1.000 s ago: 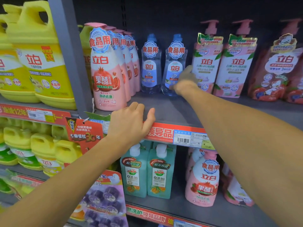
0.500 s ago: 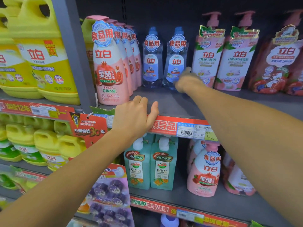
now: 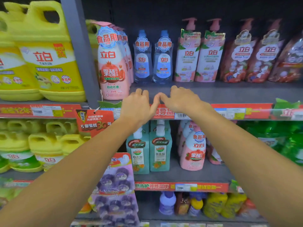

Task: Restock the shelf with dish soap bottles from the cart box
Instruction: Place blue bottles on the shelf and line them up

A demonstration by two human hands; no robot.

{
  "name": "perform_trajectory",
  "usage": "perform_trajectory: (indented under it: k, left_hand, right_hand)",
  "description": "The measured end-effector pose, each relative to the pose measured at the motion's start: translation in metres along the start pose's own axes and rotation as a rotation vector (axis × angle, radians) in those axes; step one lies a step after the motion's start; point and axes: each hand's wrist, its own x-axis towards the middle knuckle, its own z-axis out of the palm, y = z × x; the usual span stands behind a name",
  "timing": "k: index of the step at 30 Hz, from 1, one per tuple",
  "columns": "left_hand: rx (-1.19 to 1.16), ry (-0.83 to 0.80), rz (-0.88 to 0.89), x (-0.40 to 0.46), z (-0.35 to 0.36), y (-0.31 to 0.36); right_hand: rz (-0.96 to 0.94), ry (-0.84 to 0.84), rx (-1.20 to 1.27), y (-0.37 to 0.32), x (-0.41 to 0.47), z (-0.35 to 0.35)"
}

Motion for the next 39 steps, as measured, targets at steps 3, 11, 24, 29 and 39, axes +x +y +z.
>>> perform_trajectory:
  k: [3,11,24,29,39]
  left_hand:
    - [0.023,-0.054,0.018,0.001,-0.003,-0.002]
    - [-0.011,-0.267,0.185,0.001,-0.029,-0.008]
    - [-0.394,-0.43,0.591,-0.197,0.023,0.136]
    - [-0.482,-0.492,0.698,-0.249,0.034,0.21]
    - [-0.579,-0.618,0.973,-0.313,0.002,0.362]
  right_hand:
    - [0.051,0.084,-0.041,-0.003,-0.02,0.012]
    - [-0.059,0.24,-0.164,0.032,-0.083,0.038]
    - [0.411,-0.246,-0.096,0.129,-0.266,0.141]
    - [0.589,-0.268,-0.079,0.17,-0.337,0.144]
    - [0.938,-0.274,-0.077,0.271,-0.486,0.104]
